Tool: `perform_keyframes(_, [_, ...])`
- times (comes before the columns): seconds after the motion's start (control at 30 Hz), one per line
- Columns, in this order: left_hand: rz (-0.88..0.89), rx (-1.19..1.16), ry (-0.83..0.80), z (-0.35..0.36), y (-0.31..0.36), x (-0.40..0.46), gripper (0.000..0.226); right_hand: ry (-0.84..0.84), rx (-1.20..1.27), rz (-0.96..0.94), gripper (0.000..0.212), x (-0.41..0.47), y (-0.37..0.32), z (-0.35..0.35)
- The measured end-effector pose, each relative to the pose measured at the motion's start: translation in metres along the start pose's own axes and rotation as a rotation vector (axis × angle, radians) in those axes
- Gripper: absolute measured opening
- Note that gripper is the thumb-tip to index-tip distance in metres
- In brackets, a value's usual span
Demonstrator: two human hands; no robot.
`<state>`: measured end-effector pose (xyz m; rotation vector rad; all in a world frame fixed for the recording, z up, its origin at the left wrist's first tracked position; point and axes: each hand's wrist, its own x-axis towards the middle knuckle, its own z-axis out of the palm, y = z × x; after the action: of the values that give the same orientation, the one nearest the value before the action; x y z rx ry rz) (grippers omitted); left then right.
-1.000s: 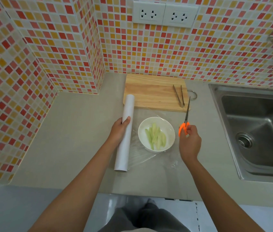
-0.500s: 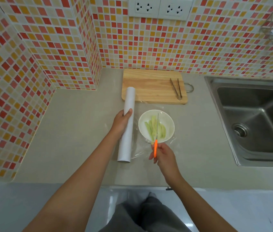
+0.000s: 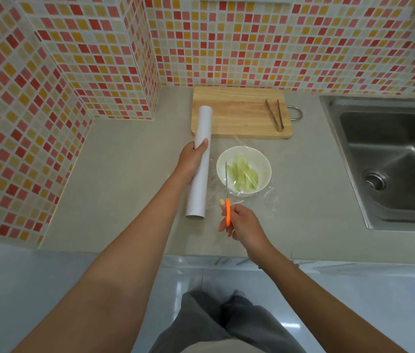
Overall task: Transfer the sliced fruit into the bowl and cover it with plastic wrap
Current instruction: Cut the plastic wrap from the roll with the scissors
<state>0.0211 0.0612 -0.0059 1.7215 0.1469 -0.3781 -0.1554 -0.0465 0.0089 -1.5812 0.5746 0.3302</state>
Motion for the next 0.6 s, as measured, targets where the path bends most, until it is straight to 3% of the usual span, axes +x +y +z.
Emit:
perform_keyframes(0.23, [-0.013, 0.013, 0.036, 0.004, -0.004, 0.003, 0.031, -0.112, -0.072, 0.157, 0.049, -0.027, 0.014, -0.006])
perform_keyframes(0.6, [-0.014, -0.005, 0.037, 0.004, -0.007, 0.004, 0.030, -0.202, -0.185, 0.342, 0.056, -0.041, 0.032, -0.008])
